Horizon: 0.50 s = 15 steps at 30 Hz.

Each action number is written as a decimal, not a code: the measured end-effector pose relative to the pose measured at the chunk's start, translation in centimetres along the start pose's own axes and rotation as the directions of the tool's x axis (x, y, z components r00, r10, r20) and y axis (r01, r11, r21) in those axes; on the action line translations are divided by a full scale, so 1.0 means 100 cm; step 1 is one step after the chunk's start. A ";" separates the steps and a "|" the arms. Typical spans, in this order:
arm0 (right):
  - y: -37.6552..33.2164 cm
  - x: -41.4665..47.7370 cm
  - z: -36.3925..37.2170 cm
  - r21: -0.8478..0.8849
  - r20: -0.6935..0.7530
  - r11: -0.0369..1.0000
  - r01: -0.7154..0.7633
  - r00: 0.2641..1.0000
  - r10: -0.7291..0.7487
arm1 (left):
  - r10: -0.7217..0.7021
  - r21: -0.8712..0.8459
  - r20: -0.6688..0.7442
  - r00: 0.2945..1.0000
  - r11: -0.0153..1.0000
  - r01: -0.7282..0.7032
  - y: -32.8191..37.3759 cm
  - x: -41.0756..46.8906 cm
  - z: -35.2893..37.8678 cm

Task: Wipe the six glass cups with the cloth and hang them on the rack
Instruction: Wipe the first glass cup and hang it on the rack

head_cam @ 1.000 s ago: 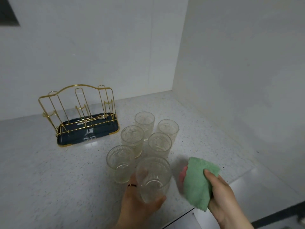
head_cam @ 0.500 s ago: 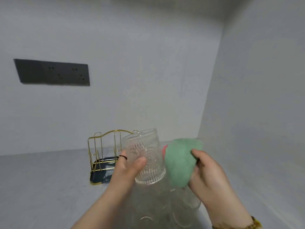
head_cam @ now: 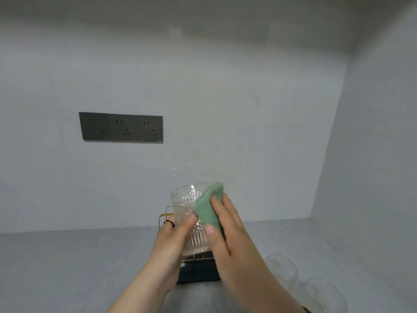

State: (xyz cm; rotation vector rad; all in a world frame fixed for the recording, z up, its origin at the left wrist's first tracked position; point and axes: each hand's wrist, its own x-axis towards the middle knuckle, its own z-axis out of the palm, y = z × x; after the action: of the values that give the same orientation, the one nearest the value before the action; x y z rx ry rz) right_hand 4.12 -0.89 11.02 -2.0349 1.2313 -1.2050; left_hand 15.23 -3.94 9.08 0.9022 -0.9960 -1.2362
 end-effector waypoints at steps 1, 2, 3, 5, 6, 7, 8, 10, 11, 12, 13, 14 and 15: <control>0.005 0.003 0.004 -0.101 -0.036 0.991 0.088 0.995 -0.092 | -0.030 -0.008 -0.007 1.000 1.000 0.030 0.000 0.002 -0.005; 0.010 0.007 0.007 -0.239 -0.076 0.954 0.181 0.976 -0.204 | -0.066 -0.015 0.005 0.998 0.998 0.066 -0.001 0.003 -0.009; 0.018 0.011 0.011 -0.332 -0.119 0.912 0.240 0.949 -0.293 | -0.100 -0.011 0.043 0.994 0.995 0.101 -0.003 0.004 -0.014; 0.026 0.017 0.022 -0.382 -0.103 0.877 0.293 0.929 -0.356 | -0.140 -0.015 0.148 0.979 0.990 0.144 -0.007 0.003 -0.020; 0.026 0.018 0.027 -0.349 -0.099 0.884 0.312 0.925 -0.366 | -0.146 -0.014 0.182 0.972 0.988 0.151 -0.007 0.002 -0.023; 0.024 0.020 0.030 -0.288 -0.100 0.902 0.321 0.927 -0.362 | -0.134 -0.019 0.201 0.970 0.990 0.141 -0.006 0.001 -0.024; 0.021 0.020 0.033 -0.215 -0.106 0.932 0.293 0.941 -0.321 | -0.112 -0.037 0.206 0.972 0.992 0.122 -0.006 -0.001 -0.026; 0.014 0.018 0.037 -0.035 -0.123 0.981 0.188 0.974 -0.191 | -0.047 -0.032 0.191 0.980 0.998 0.054 -0.006 -0.001 -0.031; 0.011 0.017 0.037 0.111 -0.137 0.986 0.123 0.985 -0.107 | -0.009 -0.006 0.197 0.980 1.000 0.011 -0.005 -0.002 -0.033; 0.010 0.017 0.038 0.305 -0.117 0.952 0.029 0.993 0.007 | 0.025 0.026 0.205 0.978 0.999 -0.031 -0.004 -0.002 -0.035; 0.011 0.018 0.038 0.512 -0.053 0.854 -0.093 0.989 0.139 | 0.060 0.049 0.196 0.979 0.996 -0.071 -0.004 -0.002 -0.036; 0.014 0.020 0.035 0.674 0.027 0.709 -0.207 0.966 0.257 | 0.090 0.076 0.186 0.978 0.991 -0.106 -0.001 -0.002 -0.035; 0.015 0.022 0.032 0.772 0.085 0.569 -0.283 0.933 0.349 | 0.111 0.109 0.187 0.976 0.985 -0.133 0.002 -0.004 -0.034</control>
State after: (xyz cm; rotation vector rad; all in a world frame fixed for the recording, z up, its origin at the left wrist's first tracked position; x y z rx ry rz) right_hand 6.69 -3.66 9.27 -1.0687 0.8166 -1.3224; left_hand 18.44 -3.51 8.12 0.8192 -1.2639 -1.1774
